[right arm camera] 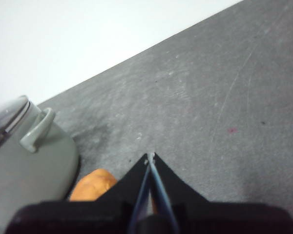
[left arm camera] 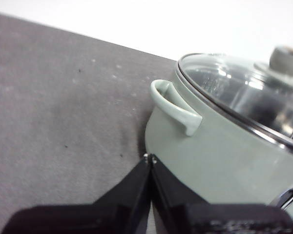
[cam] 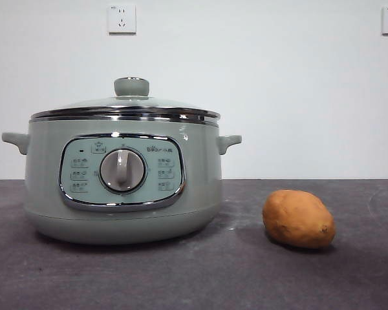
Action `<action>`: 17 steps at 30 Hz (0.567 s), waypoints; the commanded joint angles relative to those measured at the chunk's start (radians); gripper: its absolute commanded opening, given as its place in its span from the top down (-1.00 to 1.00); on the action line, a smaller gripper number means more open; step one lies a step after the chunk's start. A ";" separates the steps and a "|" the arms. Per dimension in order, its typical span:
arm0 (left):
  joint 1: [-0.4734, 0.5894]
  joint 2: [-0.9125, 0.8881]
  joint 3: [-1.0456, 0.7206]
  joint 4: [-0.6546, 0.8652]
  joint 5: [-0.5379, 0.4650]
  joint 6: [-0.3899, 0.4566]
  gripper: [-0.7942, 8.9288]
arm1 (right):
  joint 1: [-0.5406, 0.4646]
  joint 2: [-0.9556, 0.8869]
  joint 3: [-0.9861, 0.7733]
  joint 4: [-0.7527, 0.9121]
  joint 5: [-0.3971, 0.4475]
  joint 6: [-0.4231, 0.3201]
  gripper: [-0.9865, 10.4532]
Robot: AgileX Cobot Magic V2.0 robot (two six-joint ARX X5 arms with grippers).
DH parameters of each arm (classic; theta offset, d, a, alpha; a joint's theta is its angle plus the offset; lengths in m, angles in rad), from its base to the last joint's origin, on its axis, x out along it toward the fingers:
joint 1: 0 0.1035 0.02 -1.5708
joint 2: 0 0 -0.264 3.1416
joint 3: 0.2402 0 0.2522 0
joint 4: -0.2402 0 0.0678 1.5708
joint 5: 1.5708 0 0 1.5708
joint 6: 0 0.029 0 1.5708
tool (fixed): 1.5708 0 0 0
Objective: Pick up the potato,open the lid,put the potato in the pot,close the lid
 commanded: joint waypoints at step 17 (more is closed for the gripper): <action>0.002 0.043 0.249 -0.068 0.062 -0.057 0.85 | 0.002 0.153 0.280 -0.143 -0.052 0.013 0.85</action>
